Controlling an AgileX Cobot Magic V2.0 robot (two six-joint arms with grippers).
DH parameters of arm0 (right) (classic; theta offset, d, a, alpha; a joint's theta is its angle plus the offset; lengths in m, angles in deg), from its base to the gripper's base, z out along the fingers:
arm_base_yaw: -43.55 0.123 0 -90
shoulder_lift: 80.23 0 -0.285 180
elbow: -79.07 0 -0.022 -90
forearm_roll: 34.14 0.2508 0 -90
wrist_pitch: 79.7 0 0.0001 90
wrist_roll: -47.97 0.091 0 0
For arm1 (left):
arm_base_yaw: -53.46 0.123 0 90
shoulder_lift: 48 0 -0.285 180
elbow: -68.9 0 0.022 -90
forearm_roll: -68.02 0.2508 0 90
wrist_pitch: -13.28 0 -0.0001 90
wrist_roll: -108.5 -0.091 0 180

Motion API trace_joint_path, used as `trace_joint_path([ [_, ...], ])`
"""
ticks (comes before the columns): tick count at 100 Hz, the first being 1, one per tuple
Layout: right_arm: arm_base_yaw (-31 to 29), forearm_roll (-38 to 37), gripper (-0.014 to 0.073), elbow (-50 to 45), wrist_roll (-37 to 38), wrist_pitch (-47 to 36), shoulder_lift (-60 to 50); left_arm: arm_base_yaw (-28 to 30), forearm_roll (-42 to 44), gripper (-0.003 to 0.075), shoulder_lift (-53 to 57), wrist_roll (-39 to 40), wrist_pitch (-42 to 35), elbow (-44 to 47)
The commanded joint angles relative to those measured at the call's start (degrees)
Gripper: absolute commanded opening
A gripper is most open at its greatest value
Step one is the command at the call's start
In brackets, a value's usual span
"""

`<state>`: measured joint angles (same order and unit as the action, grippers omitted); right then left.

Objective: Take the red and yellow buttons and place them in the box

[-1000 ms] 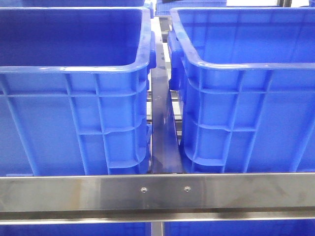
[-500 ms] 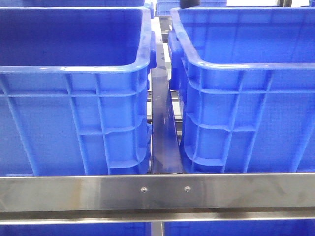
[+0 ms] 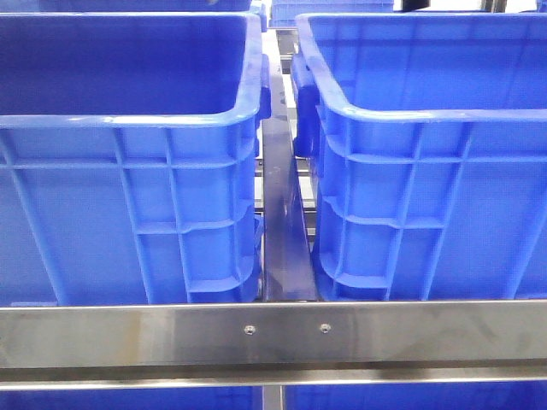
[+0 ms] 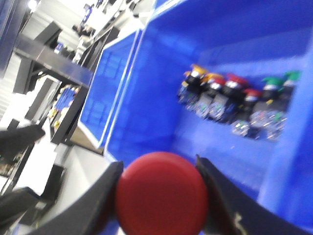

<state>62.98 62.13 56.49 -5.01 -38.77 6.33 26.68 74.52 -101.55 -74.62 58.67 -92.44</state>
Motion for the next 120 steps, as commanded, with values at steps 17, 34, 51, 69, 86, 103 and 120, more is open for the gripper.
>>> trace_joint_path([
  [17,-7.78,1.25,0.0059,2.06,-0.75,3.85,-2.55,7.07,13.97,0.0671,7.25,19.06,-7.2,9.55],
  [34,-13.44,0.37,0.0059,2.06,-0.75,2.12,-2.55,12.65,12.15,0.0671,9.78,19.06,-8.9,13.5],
  [51,-18.88,0.37,0.0059,2.06,-0.75,-3.18,-1.91,13.04,8.1,0.0671,9.76,15.43,-10.08,14.35],
  [69,-23.26,1.8,0.0059,2.06,-0.75,-8.19,2.33,13.04,6.83,0.0671,9.4,13.85,-11.21,14.35],
  [86,-24.98,8.02,0.0059,2.09,-0.75,-8.59,8.07,13.04,6.84,0.0671,9.1,13.65,-11.19,14.35],
  [103,-25.12,9.58,0.0059,4.81,-0.79,-7.87,13.99,13.04,6.84,0.0671,9.1,13.65,-11.19,14.35],
  [120,-25.12,9.58,0.0059,9.17,-0.74,-7.16,19.62,13.04,6.84,0.0671,9.1,13.65,-11.09,14.35],
])
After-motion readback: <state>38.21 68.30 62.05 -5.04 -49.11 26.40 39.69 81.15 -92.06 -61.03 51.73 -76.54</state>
